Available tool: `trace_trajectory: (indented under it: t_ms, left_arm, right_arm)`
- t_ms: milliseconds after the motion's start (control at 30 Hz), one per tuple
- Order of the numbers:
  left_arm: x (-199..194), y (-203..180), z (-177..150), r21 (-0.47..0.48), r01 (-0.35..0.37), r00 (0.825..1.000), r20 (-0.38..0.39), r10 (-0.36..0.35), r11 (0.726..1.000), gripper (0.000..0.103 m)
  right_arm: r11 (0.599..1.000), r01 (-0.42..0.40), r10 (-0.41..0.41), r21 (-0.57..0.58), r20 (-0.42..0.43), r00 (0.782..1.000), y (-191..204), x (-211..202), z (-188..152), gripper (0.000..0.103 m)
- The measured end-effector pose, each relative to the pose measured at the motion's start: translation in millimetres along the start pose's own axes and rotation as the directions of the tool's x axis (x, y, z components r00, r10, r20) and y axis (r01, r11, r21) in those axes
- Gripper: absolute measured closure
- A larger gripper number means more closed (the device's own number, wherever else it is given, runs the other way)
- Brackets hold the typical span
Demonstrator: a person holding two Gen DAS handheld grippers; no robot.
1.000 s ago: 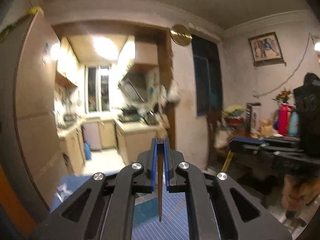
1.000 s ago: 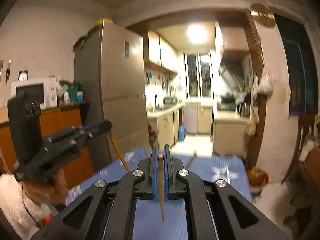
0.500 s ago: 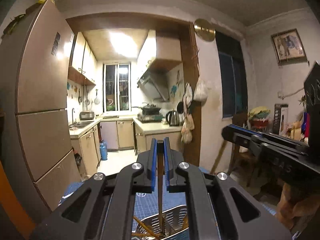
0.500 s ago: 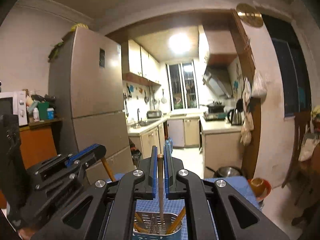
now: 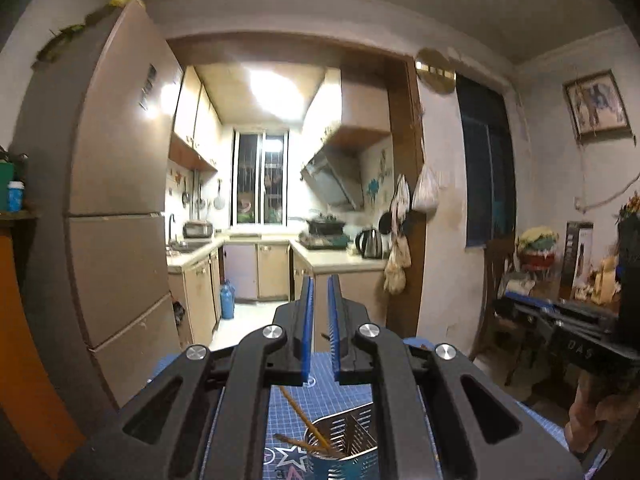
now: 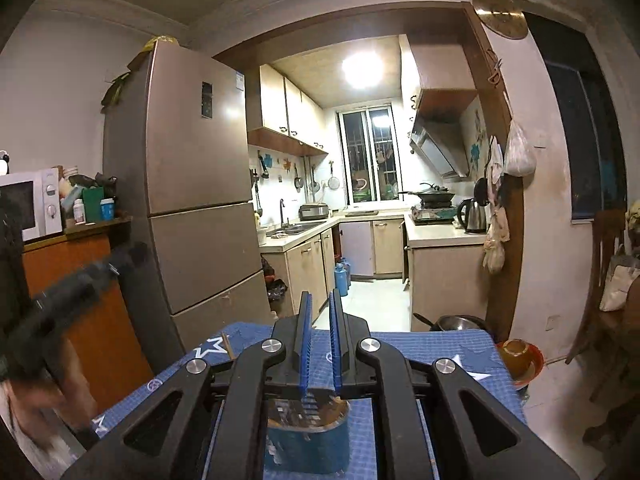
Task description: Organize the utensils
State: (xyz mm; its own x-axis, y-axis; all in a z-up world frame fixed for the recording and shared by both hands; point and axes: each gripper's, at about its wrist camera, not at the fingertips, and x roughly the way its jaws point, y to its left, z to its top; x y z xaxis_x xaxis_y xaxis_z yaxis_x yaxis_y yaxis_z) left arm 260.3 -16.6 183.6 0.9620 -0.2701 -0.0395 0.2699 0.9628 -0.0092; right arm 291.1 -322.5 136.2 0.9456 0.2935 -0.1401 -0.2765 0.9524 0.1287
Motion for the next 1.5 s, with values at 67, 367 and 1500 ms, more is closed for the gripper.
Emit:
trace_trajectory:
  t_ms: [67,367,1500]
  left_arm:
    - [-29,3,5,0.019,-0.006,0.999,0.033,0.005,1.0,0.096]
    - [-129,-13,-72,0.096,0.087,0.962,-0.267,-0.059,0.992,0.06]
    - [-176,-92,-277,0.103,-0.084,0.829,-0.544,0.127,0.991,0.096]
  right_arm:
    - [1.0,0.002,-0.002,0.004,-0.003,1.0,-8,-18,-3,0.091]
    - [1.0,0.026,-0.027,-0.005,-0.123,0.992,-42,-129,-75,0.069]
    - [0.847,-0.216,-0.094,-0.486,-0.537,0.838,-154,27,-181,0.07]
